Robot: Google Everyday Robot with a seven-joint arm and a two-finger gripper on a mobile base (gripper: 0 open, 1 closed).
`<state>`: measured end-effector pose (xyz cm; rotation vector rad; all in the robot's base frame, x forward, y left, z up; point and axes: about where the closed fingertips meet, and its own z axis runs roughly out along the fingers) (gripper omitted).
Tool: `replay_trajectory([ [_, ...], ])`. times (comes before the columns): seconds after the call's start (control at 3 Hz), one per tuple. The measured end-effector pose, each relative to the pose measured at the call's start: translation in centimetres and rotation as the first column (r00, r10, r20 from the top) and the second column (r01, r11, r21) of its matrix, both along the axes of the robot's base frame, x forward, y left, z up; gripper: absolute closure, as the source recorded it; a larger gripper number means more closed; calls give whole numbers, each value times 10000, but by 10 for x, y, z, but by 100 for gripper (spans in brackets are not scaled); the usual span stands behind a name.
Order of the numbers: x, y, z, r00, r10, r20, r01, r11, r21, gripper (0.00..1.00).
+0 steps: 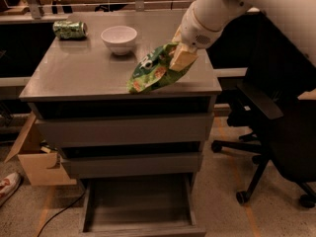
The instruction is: Place green rice chip bag into bottom drawer
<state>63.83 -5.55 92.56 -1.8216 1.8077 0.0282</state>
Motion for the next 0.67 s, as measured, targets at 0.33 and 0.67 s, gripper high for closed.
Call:
replay_trajectory([
  [0.33,-44,-17,15,9999,137,-10,-137,9999,-76,100],
  [0.67,-87,-40,16,9989,-101,-459,89,9996,-261,100],
])
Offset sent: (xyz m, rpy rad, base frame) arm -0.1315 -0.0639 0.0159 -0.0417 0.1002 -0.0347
